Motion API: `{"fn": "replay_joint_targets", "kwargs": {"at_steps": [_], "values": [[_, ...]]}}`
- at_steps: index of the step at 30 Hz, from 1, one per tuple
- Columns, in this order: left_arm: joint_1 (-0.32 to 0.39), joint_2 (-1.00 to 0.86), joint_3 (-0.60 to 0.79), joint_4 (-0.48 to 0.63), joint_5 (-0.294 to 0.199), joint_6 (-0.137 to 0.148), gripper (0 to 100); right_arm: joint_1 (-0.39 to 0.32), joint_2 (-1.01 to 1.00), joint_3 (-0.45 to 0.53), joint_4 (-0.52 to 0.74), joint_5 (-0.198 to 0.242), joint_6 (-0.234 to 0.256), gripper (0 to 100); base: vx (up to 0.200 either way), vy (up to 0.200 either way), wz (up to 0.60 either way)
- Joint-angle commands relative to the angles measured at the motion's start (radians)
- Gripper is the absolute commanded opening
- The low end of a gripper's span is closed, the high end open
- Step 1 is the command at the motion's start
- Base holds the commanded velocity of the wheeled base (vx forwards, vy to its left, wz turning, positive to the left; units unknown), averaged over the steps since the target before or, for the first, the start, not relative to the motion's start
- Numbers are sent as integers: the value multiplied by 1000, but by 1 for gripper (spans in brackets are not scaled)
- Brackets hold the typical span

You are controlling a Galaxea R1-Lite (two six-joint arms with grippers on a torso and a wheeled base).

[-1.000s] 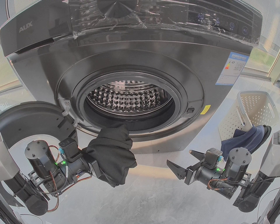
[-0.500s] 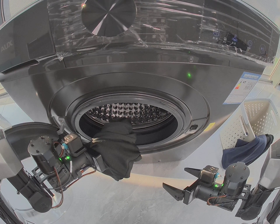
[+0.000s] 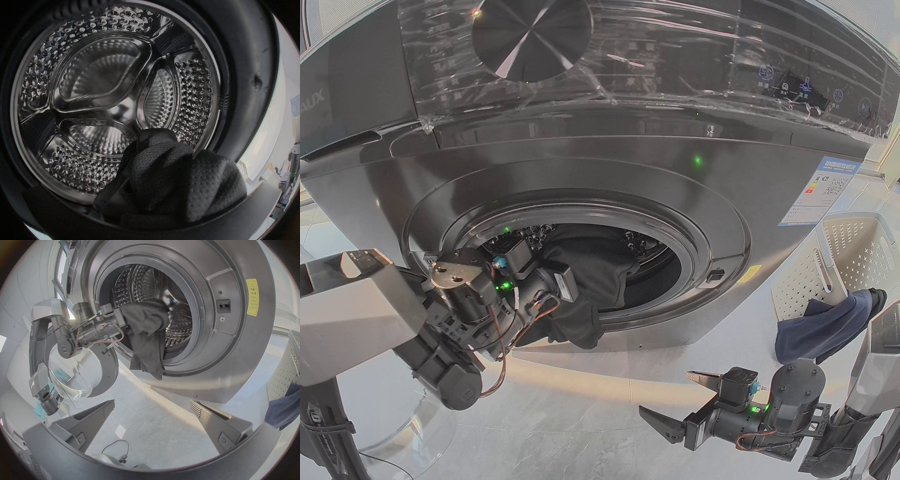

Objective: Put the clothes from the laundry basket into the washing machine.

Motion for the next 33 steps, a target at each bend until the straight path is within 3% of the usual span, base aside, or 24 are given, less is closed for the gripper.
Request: {"fn": "replay_joint_targets", "kwargs": {"at_steps": [1,9,16,22,28,33], "values": [[-7,156,-164,5,16,-7,0,5,31,-4,-1,-2,1,100,0,0,0],[12,263,-383,74,26,-8,0,5,32,-7,-1,-2,1,100,0,0,0],[60,321,-643,223,72,-22,0,5,34,-7,-1,-2,1,100,0,0,0],[69,340,-782,324,88,-36,0,5,32,-9,-1,-2,1,100,0,0,0],[69,344,-793,335,94,-41,0,5,32,-9,-1,-2,1,100,0,0,0],[66,337,-785,346,94,-60,0,4,34,-9,-1,-2,1,100,0,0,0]]}}
